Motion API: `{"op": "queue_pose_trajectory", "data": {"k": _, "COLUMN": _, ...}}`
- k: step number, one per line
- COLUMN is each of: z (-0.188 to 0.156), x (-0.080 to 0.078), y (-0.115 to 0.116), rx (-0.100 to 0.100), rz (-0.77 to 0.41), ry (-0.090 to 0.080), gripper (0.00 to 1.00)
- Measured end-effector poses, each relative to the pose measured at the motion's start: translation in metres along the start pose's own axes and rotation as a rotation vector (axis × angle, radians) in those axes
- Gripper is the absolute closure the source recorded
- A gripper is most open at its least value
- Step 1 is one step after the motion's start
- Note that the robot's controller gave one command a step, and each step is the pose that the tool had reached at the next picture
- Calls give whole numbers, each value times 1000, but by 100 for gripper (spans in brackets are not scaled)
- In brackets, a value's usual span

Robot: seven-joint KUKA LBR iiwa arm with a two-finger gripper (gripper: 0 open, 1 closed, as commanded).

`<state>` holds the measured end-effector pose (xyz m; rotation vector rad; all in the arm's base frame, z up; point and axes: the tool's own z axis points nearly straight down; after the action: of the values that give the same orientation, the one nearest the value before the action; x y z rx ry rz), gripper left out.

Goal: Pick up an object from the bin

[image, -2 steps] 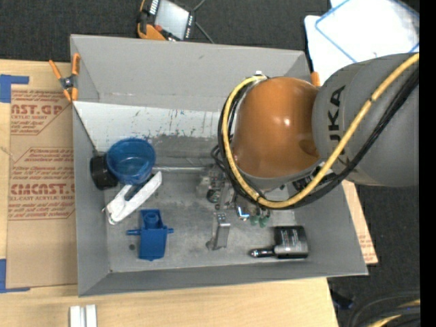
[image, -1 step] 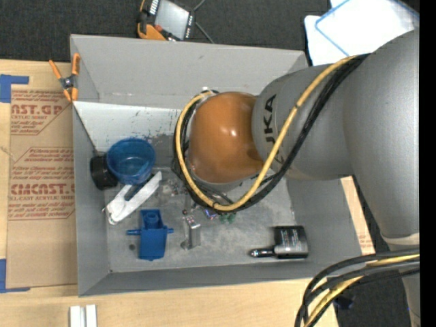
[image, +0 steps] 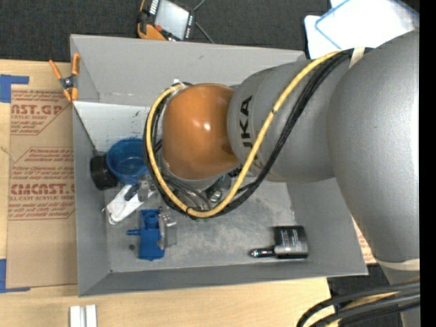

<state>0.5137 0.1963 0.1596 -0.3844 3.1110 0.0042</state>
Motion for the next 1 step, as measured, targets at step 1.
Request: {"op": "queue_pose_trajectory", "data": {"k": 1, "z": 43, "x": 0, "y": 18, "rx": -2, "rz": -451, "ry": 12, "gripper": 0}}
